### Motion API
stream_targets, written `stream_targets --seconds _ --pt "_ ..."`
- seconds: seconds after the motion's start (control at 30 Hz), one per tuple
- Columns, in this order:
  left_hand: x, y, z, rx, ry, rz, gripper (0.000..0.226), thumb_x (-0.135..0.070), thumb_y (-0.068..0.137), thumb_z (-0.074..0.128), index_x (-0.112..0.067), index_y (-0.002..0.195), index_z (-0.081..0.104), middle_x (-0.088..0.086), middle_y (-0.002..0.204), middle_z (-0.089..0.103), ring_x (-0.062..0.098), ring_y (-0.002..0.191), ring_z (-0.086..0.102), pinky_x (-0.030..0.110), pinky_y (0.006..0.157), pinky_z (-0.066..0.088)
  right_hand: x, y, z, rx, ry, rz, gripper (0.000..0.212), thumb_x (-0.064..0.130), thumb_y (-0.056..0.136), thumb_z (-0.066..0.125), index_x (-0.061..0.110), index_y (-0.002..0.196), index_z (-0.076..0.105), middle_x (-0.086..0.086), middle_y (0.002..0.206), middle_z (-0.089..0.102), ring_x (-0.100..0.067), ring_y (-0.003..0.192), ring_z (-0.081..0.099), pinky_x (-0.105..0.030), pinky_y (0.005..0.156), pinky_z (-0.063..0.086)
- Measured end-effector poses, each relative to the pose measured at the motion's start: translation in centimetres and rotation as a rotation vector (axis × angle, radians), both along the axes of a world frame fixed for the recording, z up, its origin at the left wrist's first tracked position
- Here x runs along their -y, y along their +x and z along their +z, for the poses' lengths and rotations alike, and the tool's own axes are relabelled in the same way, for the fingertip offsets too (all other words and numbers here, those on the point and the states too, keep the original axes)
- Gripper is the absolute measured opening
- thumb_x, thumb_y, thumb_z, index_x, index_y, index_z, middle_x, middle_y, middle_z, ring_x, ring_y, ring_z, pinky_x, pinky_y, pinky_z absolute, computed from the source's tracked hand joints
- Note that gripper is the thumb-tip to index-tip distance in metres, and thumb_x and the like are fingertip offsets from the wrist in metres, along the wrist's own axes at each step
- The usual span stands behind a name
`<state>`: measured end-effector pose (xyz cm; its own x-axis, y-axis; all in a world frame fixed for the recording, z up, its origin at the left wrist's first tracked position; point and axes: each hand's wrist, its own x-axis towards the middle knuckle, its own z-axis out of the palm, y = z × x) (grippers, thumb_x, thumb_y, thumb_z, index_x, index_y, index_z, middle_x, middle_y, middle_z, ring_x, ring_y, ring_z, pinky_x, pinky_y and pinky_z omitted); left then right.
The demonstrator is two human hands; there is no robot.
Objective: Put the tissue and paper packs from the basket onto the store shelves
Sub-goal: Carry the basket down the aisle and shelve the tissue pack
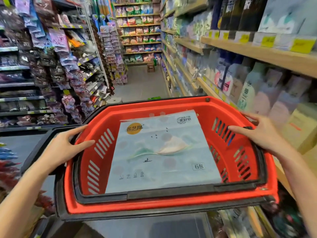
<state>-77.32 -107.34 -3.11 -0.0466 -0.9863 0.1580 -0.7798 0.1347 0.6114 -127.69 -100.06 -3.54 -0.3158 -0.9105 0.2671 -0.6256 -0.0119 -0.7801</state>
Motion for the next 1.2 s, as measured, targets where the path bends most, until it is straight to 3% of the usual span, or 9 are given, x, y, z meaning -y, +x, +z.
stream_targets --seconds 0.1,0.2,0.37,0.53,0.73,0.83,0.97,1.07,1.2 --pt "3.5 0.1 0.4 -0.002 0.029 0.004 0.052 -0.047 0.067 0.073 -0.057 0.11 0.045 -0.003 0.125 0.059 0.017 0.101 0.06 0.035 0.08 0.046 4.3 0.5 -0.3 0.035 -0.006 0.024 0.087 0.064 0.049 0.077 0.024 0.123 0.056 0.011 0.097 0.067 0.008 0.085 0.062 -0.022 0.082 0.05" --pt "8.0 0.1 0.4 0.012 0.07 0.02 0.06 -0.058 0.057 0.07 -0.054 0.113 0.047 -0.004 0.11 0.064 0.014 0.089 0.063 0.038 0.08 0.051 9.4 0.7 -0.9 0.053 0.022 0.04 0.059 0.025 0.066 0.078 0.019 0.121 0.056 0.014 0.083 0.061 0.025 0.057 0.051 0.001 0.057 0.041" --pt "17.2 -0.1 -0.6 0.041 0.091 0.034 0.056 -0.069 0.051 0.072 -0.064 0.103 0.052 -0.006 0.111 0.067 0.012 0.102 0.062 0.037 0.09 0.048 19.0 0.7 -2.0 0.129 0.038 0.109 0.054 0.051 0.053 0.078 0.031 0.1 0.062 0.012 0.088 0.065 0.015 0.067 0.058 -0.004 0.065 0.042" --pt "25.3 0.1 -1.0 -0.042 0.13 0.09 0.057 -0.07 0.043 0.076 -0.067 0.093 0.05 -0.009 0.106 0.067 0.009 0.098 0.063 0.038 0.094 0.049 30.1 0.6 -2.2 0.128 0.055 0.164 0.056 0.02 0.065 0.079 0.02 0.117 0.058 0.011 0.09 0.065 0.021 0.059 0.055 0.001 0.058 0.042" --pt "34.3 1.8 -0.6 -0.113 0.119 0.17 0.052 -0.048 0.055 0.079 -0.06 0.096 0.051 -0.006 0.105 0.066 0.009 0.091 0.064 0.041 0.092 0.05 42.6 3.0 -0.5 0.143 0.058 0.194 0.072 0.067 0.036 0.077 0.045 0.101 0.056 0.02 0.085 0.063 0.016 0.066 0.059 -0.009 0.065 0.047" --pt "40.0 3.4 -0.5 -0.13 0.104 0.174 0.05 -0.037 0.062 0.081 -0.057 0.095 0.05 -0.007 0.103 0.062 0.008 0.092 0.059 0.034 0.091 0.047 48.8 5.0 -0.7 0.127 0.047 0.215 0.066 0.041 0.053 0.08 0.036 0.112 0.051 0.009 0.091 0.064 0.021 0.061 0.055 -0.002 0.061 0.043" --pt "49.0 7.0 -0.8 -0.137 0.137 0.153 0.06 -0.041 0.056 0.08 -0.052 0.107 0.051 -0.014 0.091 0.064 0.009 0.084 0.065 0.037 0.083 0.052 56.8 8.2 -2.3 0.127 0.029 0.189 0.077 0.061 0.047 0.077 0.034 0.117 0.058 0.009 0.094 0.067 0.003 0.077 0.062 -0.021 0.079 0.051" --pt "55.6 9.8 -0.4 -0.095 0.135 0.129 0.066 -0.048 0.05 0.078 -0.052 0.109 0.05 -0.017 0.089 0.063 0.009 0.082 0.065 0.038 0.082 0.053 62.3 11.0 -3.2 0.183 0.004 0.161 0.054 0.026 0.07 0.077 0.02 0.12 0.057 0.005 0.1 0.06 0.019 0.06 0.053 0.003 0.058 0.04" --pt "64.0 12.8 0.3 -0.077 0.135 0.095 0.066 -0.063 0.04 0.08 -0.06 0.099 0.052 -0.009 0.099 0.068 0.011 0.087 0.066 0.042 0.088 0.053 68.9 13.7 -4.0 0.188 -0.004 0.116 0.049 0.012 0.073 0.074 0.011 0.12 0.057 0.003 0.101 0.057 0.02 0.056 0.052 0.004 0.052 0.036"
